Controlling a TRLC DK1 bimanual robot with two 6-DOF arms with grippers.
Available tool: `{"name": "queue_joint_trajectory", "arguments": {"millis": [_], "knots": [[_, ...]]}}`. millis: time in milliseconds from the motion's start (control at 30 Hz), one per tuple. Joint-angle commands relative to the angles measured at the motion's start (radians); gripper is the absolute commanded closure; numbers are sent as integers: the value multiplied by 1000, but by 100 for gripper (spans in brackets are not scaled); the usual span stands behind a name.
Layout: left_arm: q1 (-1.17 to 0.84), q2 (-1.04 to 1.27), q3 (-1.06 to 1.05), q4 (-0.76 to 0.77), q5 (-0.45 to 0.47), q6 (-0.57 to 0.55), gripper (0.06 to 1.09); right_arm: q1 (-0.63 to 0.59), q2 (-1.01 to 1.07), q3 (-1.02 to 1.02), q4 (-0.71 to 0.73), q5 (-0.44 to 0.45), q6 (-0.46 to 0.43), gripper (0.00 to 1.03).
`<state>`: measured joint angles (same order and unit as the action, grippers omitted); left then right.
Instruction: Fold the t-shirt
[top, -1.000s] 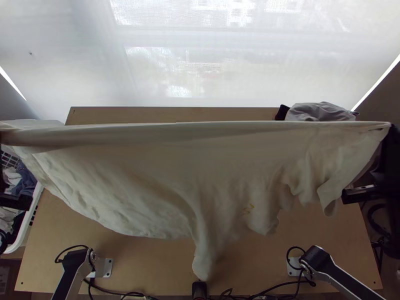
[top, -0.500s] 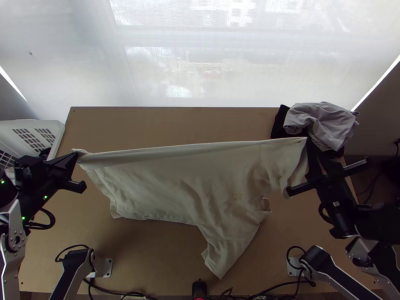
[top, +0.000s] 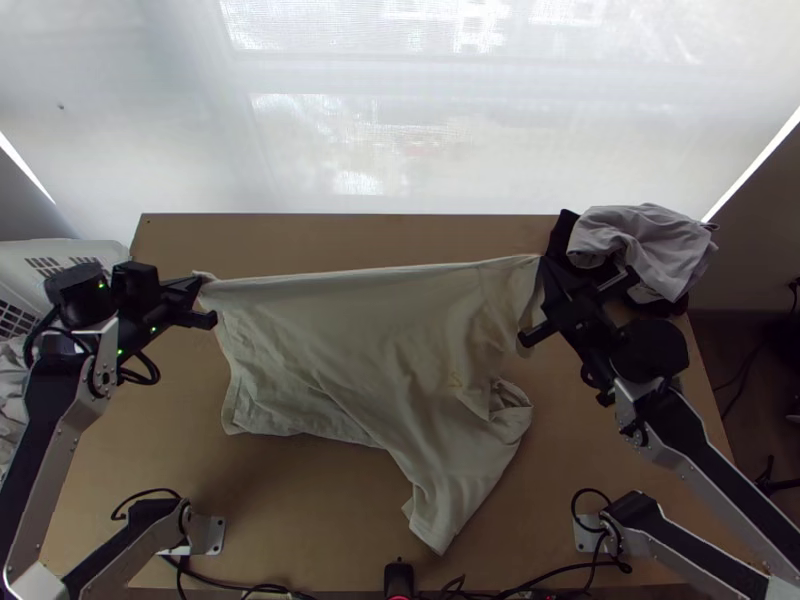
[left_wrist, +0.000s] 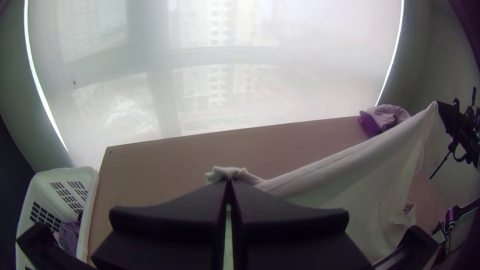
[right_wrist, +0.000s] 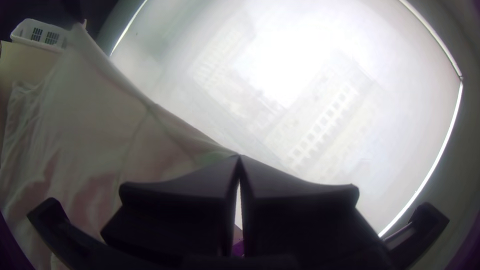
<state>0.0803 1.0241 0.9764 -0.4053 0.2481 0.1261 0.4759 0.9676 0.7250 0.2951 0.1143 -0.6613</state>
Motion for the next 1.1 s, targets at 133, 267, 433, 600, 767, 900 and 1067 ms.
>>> {"name": "queue_joint_trajectory", "arguments": {"millis": [133,267,433,600,767,900,1067], "knots": [[-17,367,130,171,-33,-11,105,-108,439,232,75,-48,69,100],[-14,481,197,215,-50,-11,105,-126,585,346,76,-48,89,100],[-10,614,275,264,-73,-14,105,-140,720,449,79,-48,98,100],[-5,731,344,299,-81,-17,105,-155,836,544,78,-48,114,100],[-7,829,397,307,-84,-34,105,-157,924,610,79,-47,121,100],[-13,896,426,313,-92,-40,105,-152,985,648,78,-48,121,100],[-17,962,466,330,-101,-51,105,-140,1054,702,78,-47,123,100]]}}
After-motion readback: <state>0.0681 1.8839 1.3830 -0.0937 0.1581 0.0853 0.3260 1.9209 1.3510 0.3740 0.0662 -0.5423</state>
